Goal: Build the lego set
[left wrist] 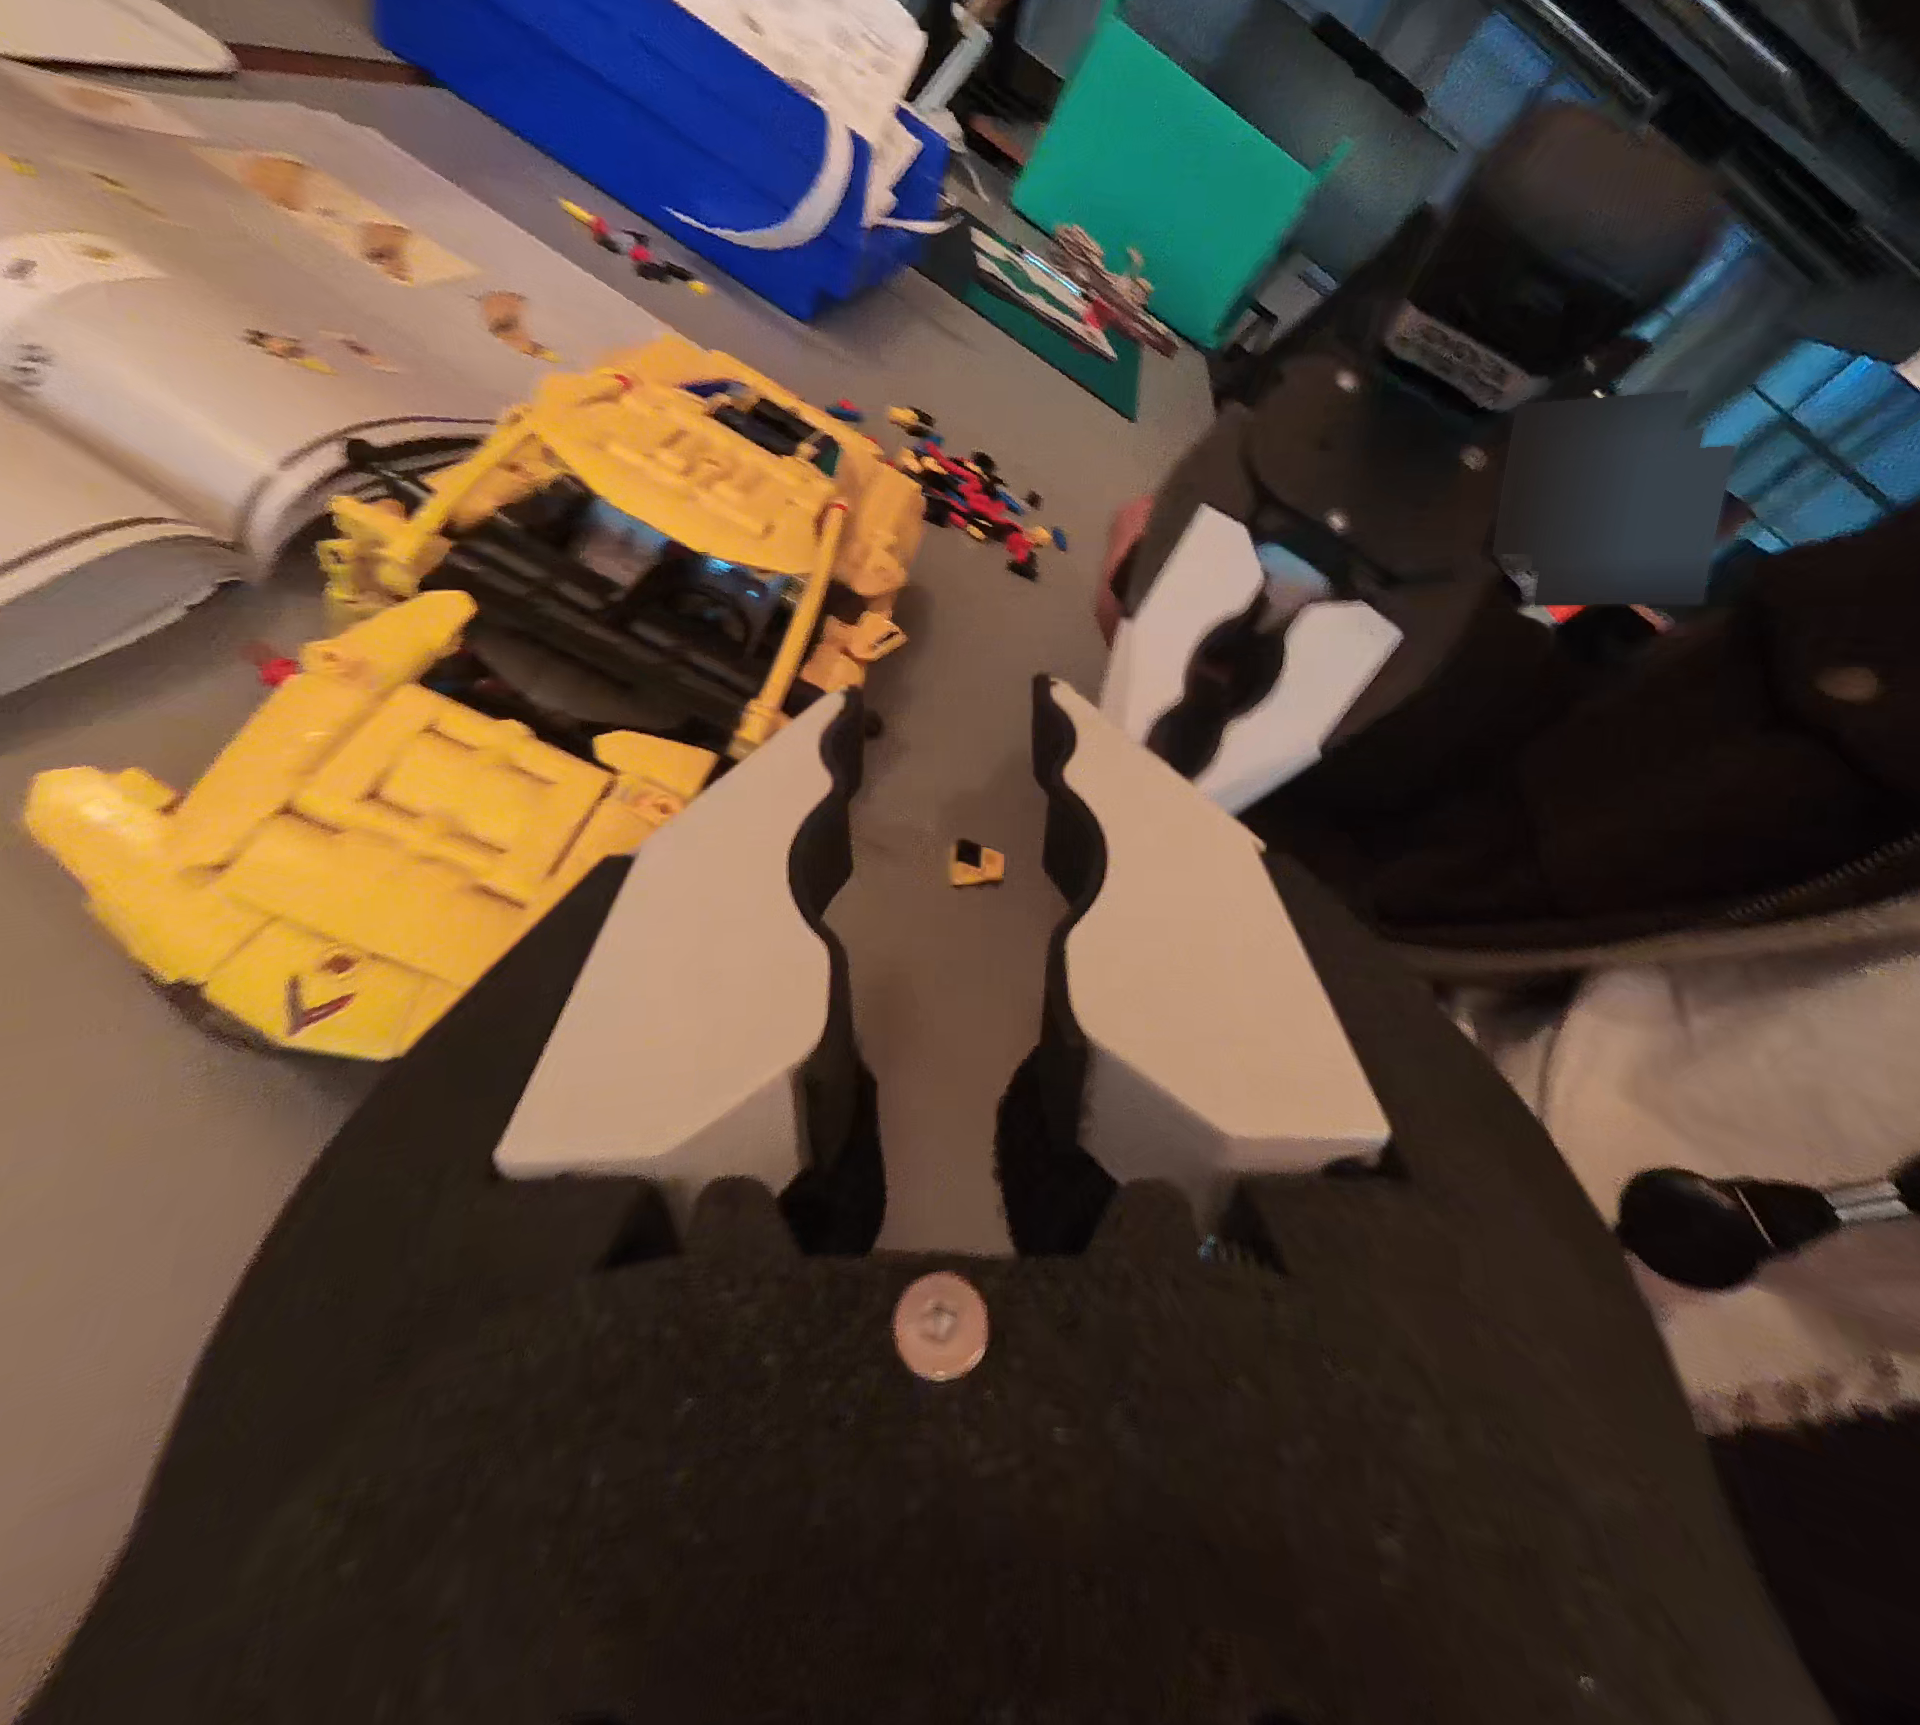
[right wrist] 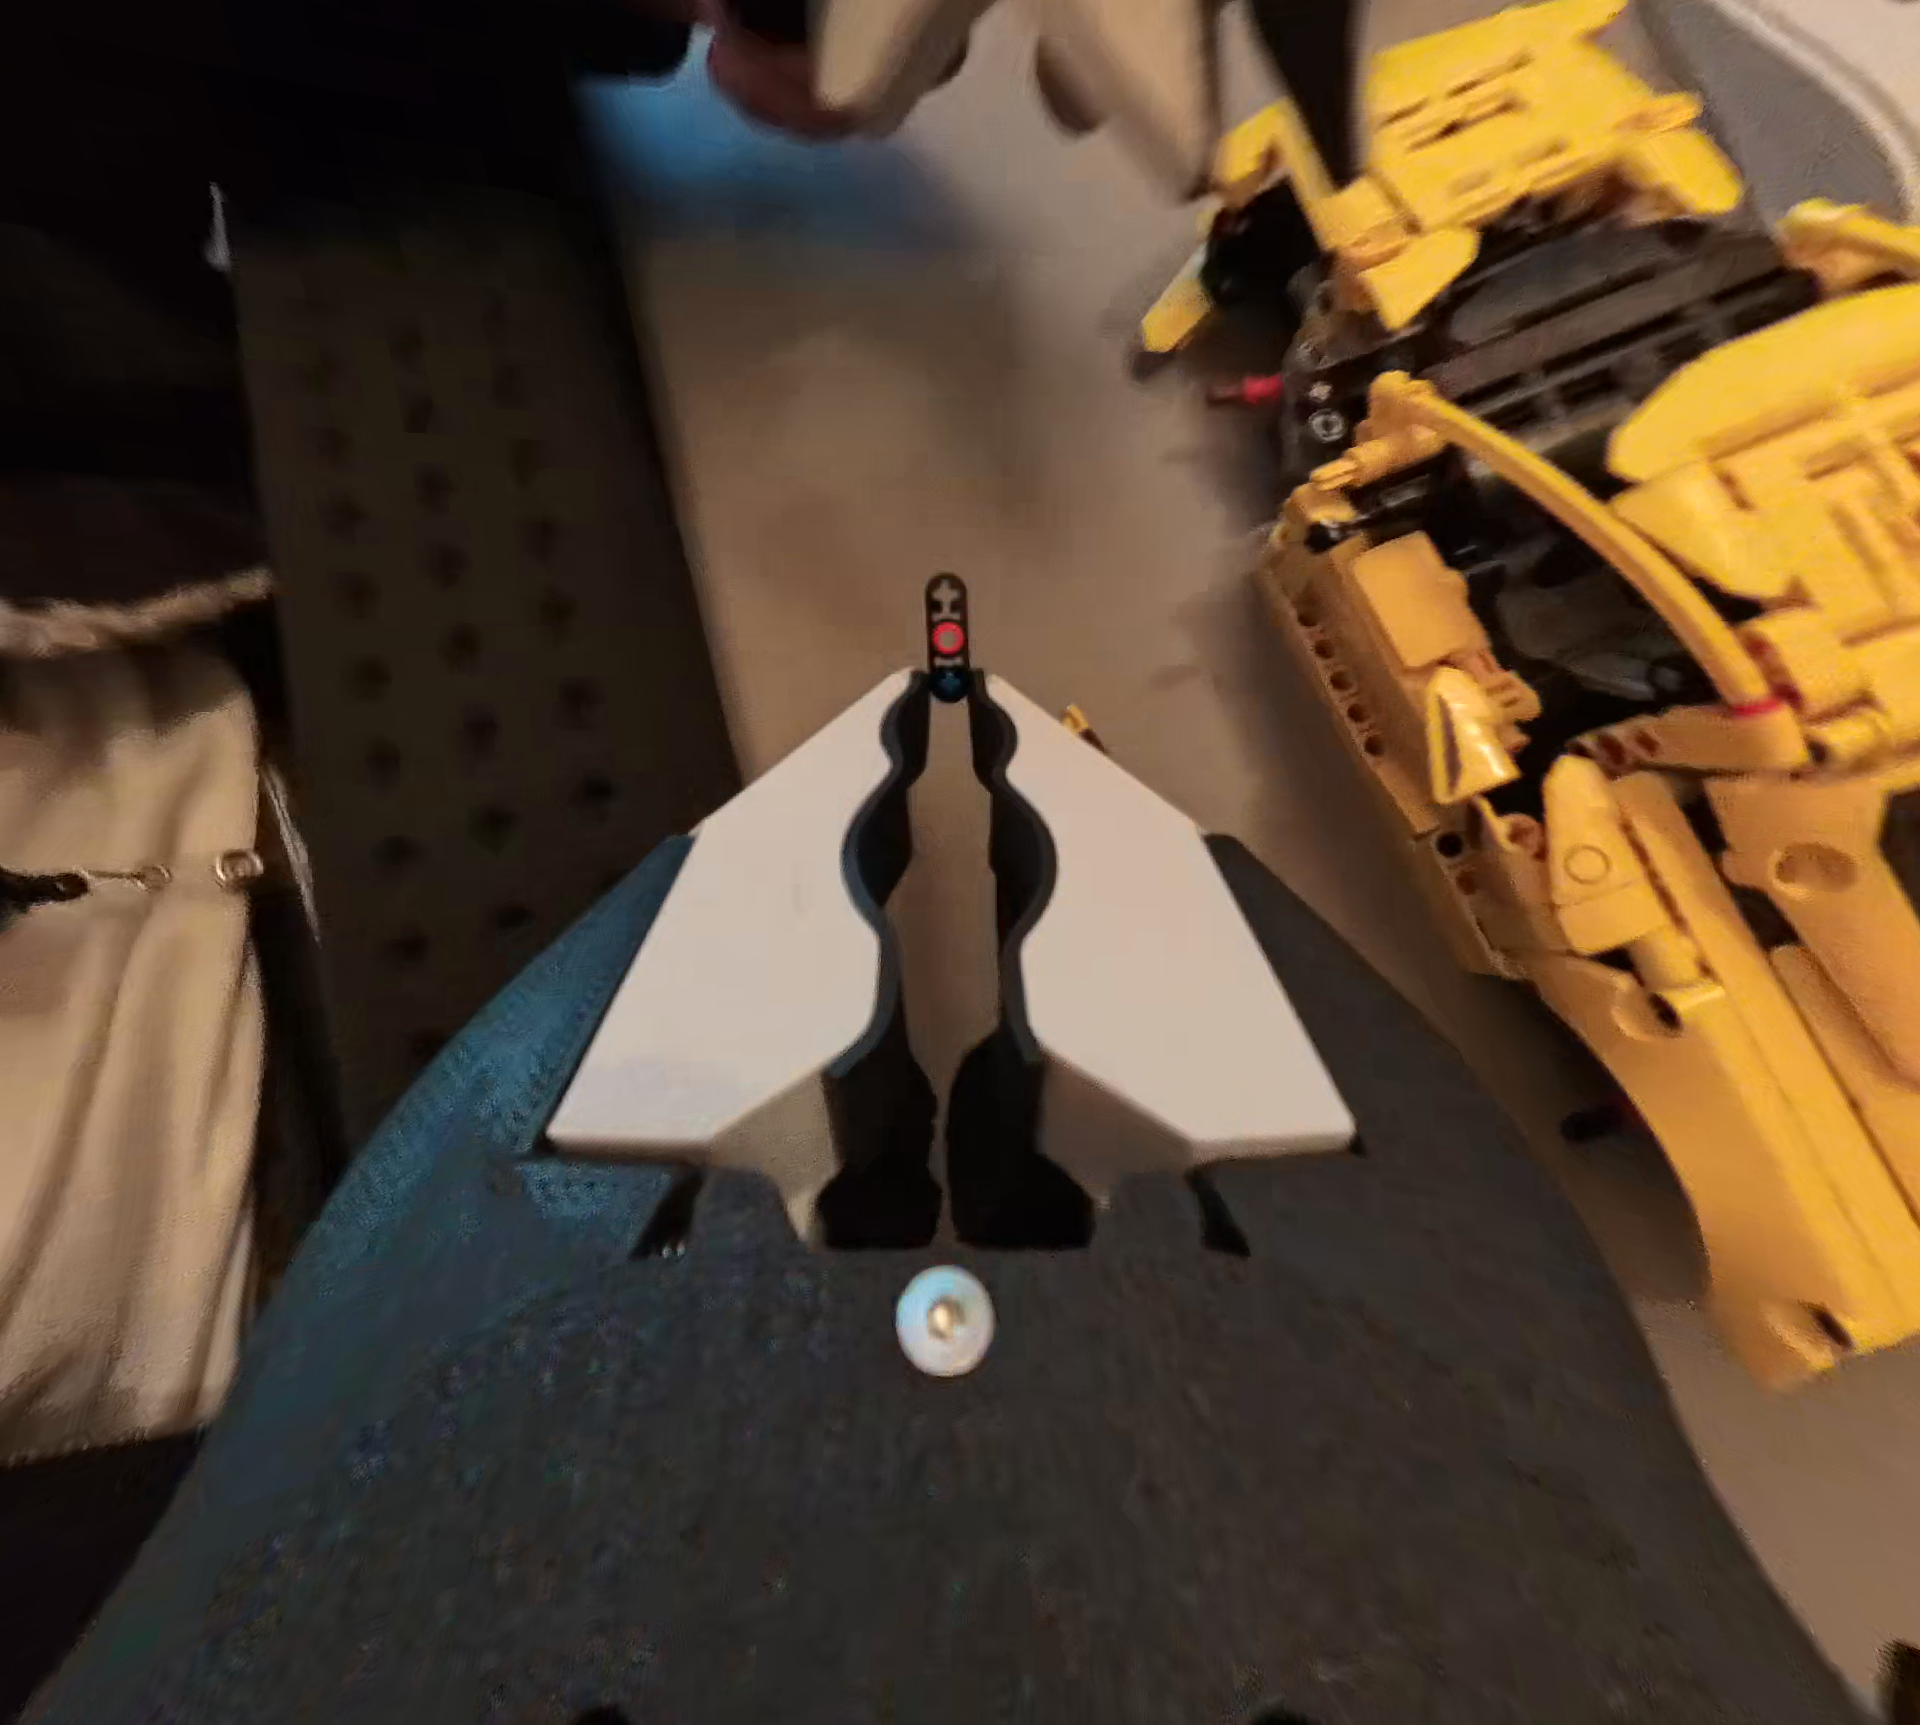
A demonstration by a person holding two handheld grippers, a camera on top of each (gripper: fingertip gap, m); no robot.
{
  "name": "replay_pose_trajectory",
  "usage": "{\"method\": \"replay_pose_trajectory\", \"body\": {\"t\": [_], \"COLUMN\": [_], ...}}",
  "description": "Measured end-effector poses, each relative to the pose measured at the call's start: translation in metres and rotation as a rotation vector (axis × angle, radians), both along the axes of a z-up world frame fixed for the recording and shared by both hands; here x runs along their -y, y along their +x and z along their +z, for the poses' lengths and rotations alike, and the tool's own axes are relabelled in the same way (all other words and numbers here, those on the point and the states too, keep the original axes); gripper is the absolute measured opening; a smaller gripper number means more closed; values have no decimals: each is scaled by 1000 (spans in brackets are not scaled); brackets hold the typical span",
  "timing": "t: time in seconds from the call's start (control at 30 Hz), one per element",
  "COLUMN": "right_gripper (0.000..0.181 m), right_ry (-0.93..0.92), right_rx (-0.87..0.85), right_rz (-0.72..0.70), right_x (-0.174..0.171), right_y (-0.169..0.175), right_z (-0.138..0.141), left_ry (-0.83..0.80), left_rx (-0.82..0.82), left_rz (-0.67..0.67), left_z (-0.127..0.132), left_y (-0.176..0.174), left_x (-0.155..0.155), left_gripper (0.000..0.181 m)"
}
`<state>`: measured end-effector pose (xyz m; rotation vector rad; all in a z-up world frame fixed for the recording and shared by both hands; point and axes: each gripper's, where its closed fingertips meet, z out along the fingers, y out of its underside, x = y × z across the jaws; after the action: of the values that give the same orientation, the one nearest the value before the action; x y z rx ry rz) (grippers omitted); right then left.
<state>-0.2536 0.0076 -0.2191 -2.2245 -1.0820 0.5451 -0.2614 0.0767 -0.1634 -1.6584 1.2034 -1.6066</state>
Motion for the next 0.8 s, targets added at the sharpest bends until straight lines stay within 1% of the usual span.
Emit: {"method": "replay_pose_trajectory", "body": {"t": [0.2, 0.3, 0.4, 0.63, 0.73, 0.8], "right_gripper": [6, 7, 8, 12, 16, 19], "right_ry": [-84, -87, -82, -127, -116, -68], "right_rx": [242, 290, 250, 179, 133, 102], "right_rz": [96, 126, 122, 101, 94, 60], "right_x": [7, 10, 11, 15, 14, 8], "right_y": [-4, -7, -12, -10, -7, 1], "right_z": [-22, -31, -32, -34, -28, -21], "left_ry": [-12, -49, -41, -35, -40, -38], "left_rx": [47, 77, 80, 67, 65, 61], "left_rz": [145, 167, 172, 154, 150, 148], "left_z": [8, 13, 14, 12, 12, 11], "left_y": [-6, -9, -10, -7, -7, -7], "left_x": [-27, -33, -34, -29, -29, -28], "left_gripper": [28, 25, 23, 23, 23, 23]}}
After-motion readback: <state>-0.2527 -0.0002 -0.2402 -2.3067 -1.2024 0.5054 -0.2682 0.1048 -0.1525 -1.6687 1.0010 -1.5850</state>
